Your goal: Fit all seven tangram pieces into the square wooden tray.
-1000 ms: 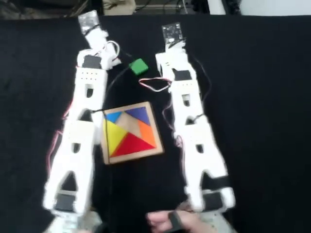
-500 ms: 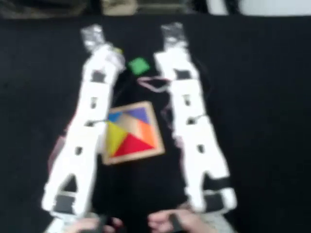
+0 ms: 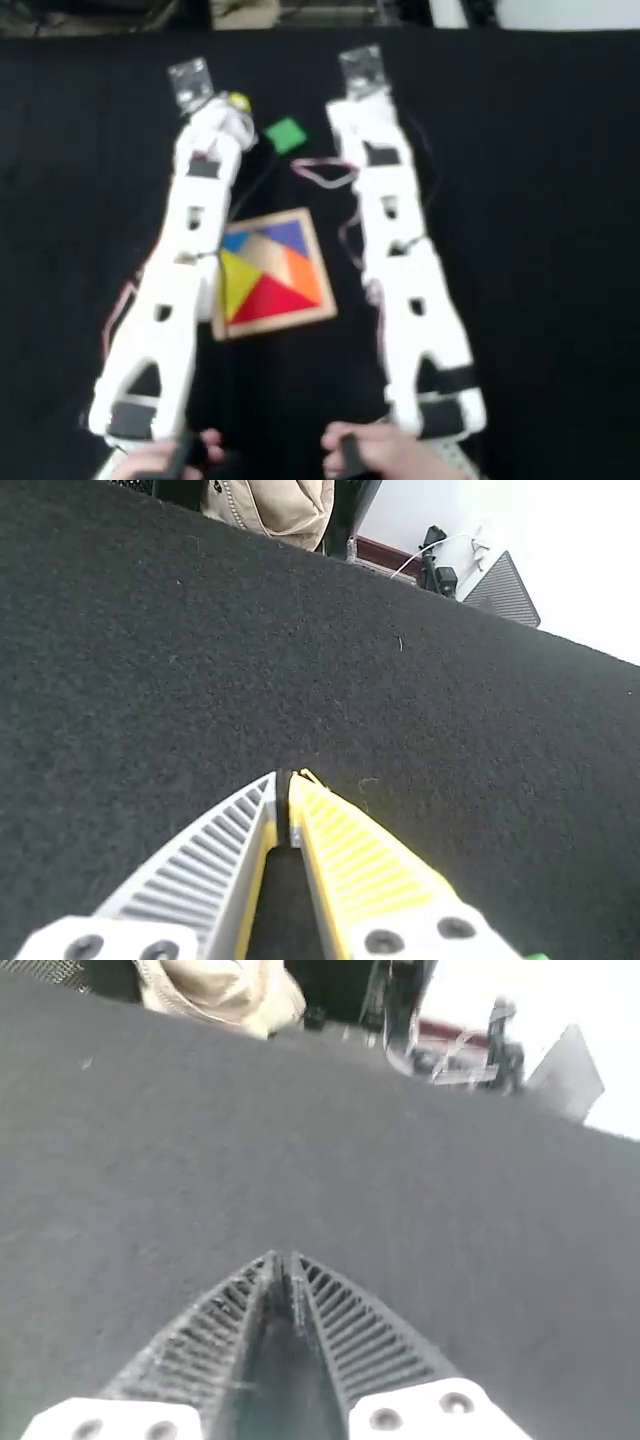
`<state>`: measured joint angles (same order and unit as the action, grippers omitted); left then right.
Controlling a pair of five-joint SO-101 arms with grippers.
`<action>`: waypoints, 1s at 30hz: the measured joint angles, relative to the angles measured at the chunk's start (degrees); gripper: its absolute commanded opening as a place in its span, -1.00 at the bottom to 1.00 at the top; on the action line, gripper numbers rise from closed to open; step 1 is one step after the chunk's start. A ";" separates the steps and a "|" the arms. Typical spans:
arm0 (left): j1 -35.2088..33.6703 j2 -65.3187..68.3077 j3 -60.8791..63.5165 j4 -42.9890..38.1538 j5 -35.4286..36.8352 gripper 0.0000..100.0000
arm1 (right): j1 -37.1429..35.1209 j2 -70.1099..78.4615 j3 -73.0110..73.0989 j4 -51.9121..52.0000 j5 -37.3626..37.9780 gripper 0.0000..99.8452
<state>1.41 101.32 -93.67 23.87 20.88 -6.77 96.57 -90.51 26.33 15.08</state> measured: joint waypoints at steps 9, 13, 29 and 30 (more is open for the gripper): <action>-2.99 -2.99 0.18 3.25 0.00 -0.94 | 0.00 2.11 -2.20 -1.23 3.60 -0.98; -3.08 -9.05 0.18 16.00 0.09 -0.94 | 0.00 2.11 -2.20 0.26 1.49 -0.98; -1.85 -33.14 0.18 66.46 0.09 -0.94 | 3.96 -3.78 -2.20 18.37 -11.25 -0.98; -2.99 -35.52 0.18 70.68 -0.70 -0.94 | 3.78 -3.78 -2.20 18.37 -11.25 -0.98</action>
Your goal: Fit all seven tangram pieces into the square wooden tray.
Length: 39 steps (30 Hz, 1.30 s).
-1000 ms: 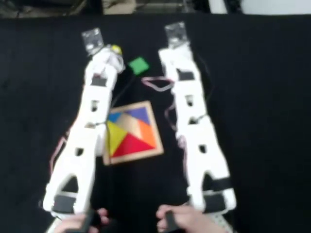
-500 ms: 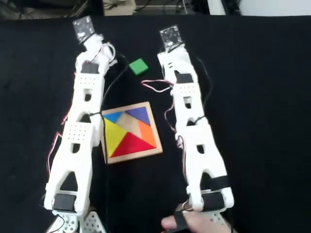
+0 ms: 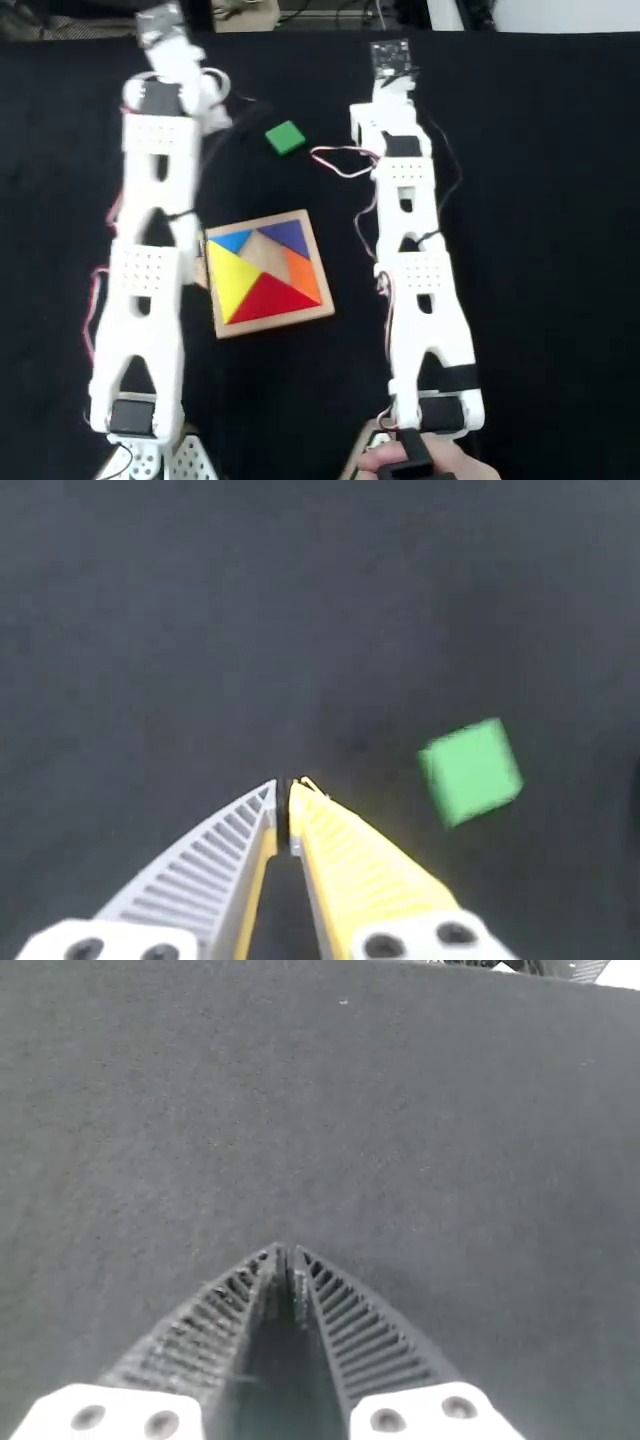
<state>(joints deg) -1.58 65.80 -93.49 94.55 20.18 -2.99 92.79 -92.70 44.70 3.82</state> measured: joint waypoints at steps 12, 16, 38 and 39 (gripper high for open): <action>-17.49 -28.66 32.97 6.15 -39.03 -0.94 | 0.00 0.00 0.00 0.00 0.00 -0.98; -17.41 -45.36 56.18 6.07 -48.70 -0.94 | 0.00 0.00 0.00 0.00 0.00 -0.98; -7.12 -61.27 120.62 -35.52 -77.98 -0.62 | 0.00 0.00 0.00 -0.09 0.00 -0.98; -6.95 -60.75 120.88 -36.31 -77.98 -0.62 | 0.00 0.00 0.00 -0.62 0.00 -0.98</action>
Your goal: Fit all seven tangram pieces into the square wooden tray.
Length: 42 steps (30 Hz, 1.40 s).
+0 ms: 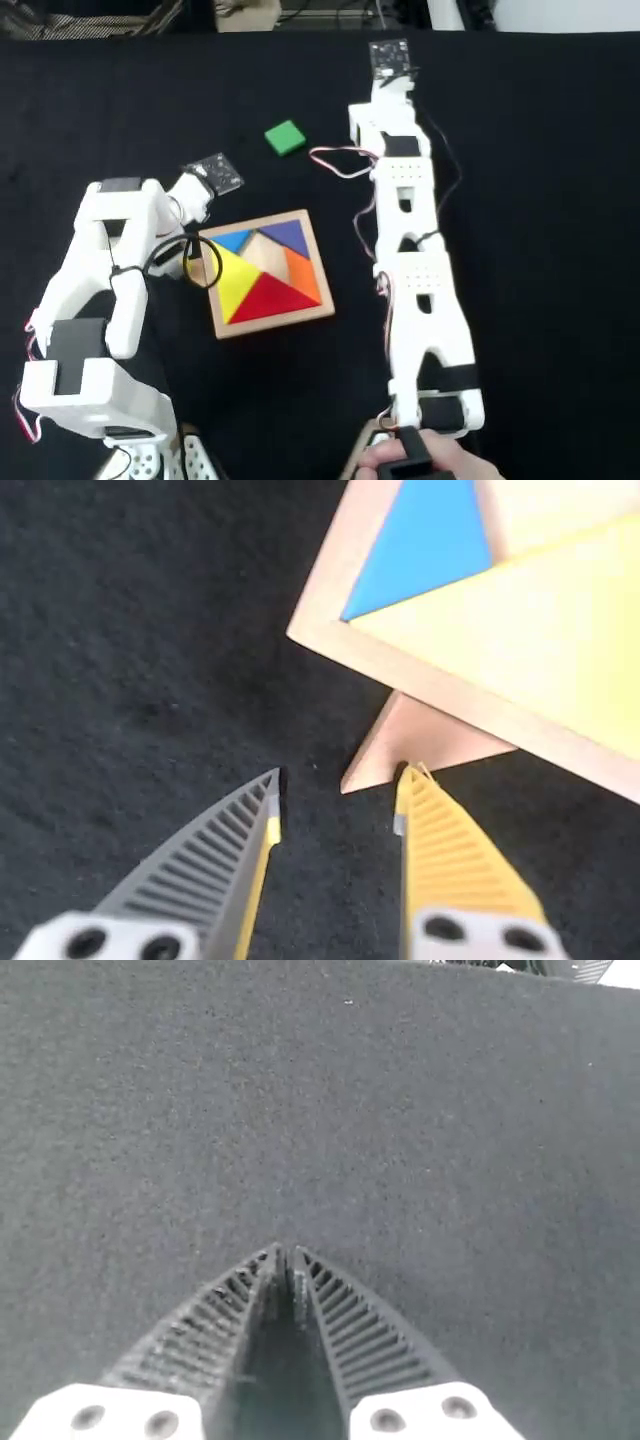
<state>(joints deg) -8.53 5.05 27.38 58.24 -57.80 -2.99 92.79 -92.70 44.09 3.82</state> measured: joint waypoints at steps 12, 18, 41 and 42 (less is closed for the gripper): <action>-1.49 2.02 -1.05 -4.48 8.62 -0.62 | 0.00 0.00 0.00 -1.32 0.00 -0.98; -5.89 3.08 -1.41 -8.00 12.75 -0.62 | 0.00 0.00 0.00 -1.32 0.00 -0.98; 2.73 -3.52 -7.82 3.25 22.42 -0.62 | 0.00 0.00 0.00 -1.32 0.00 -0.98; 3.43 -3.52 -6.24 1.93 22.42 -0.62 | 0.00 0.00 0.00 -1.32 0.00 -0.98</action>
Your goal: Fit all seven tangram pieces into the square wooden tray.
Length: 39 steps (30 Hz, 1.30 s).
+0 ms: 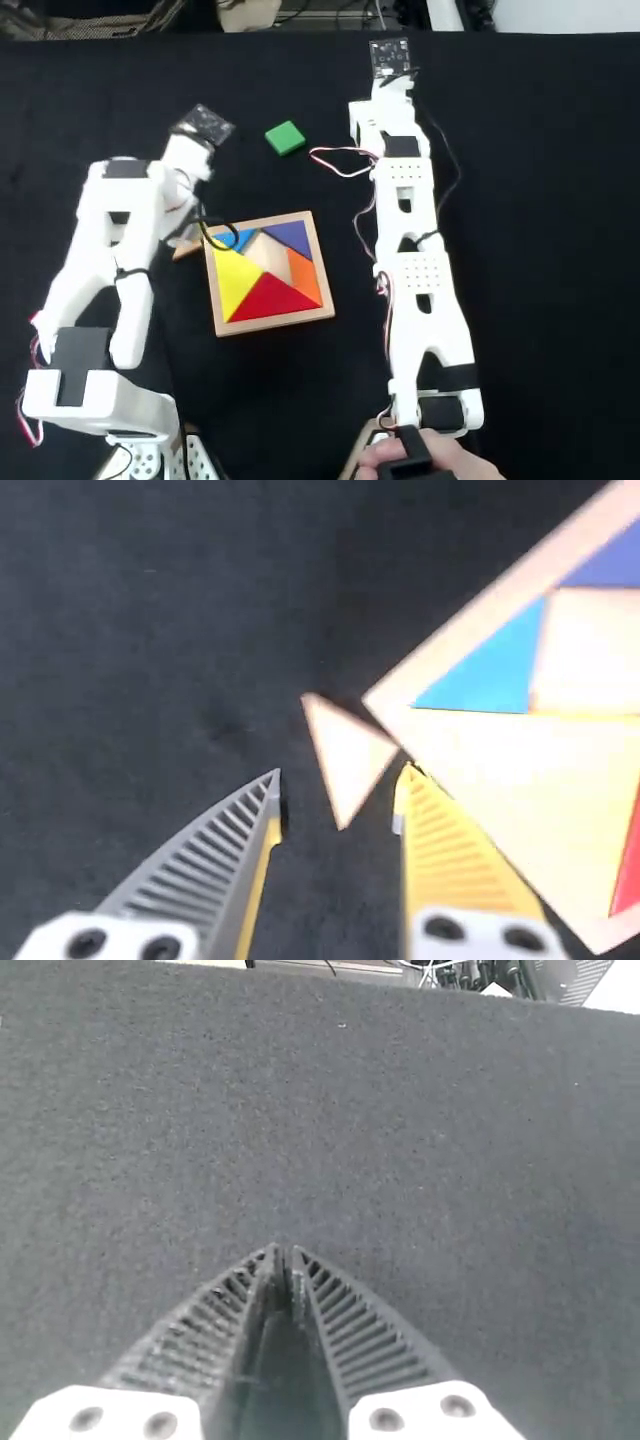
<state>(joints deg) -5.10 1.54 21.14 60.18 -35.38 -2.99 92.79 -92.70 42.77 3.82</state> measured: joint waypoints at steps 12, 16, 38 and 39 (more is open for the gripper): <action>0.26 0.09 9.67 -8.09 0.70 -0.62 | 0.00 0.00 0.00 0.00 0.00 -0.98; 1.49 0.09 10.29 -8.18 5.63 -0.62 | 0.00 0.00 0.00 0.00 0.00 -0.98; 2.37 7.12 3.60 -8.26 11.34 -0.62 | 0.00 0.00 0.00 0.00 0.00 -0.98; 2.37 7.56 3.08 -7.82 11.34 -0.62 | 0.00 0.00 0.00 0.00 0.00 -0.98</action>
<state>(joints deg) -2.73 9.10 24.22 52.35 -24.04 -2.99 92.79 -92.70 42.77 3.82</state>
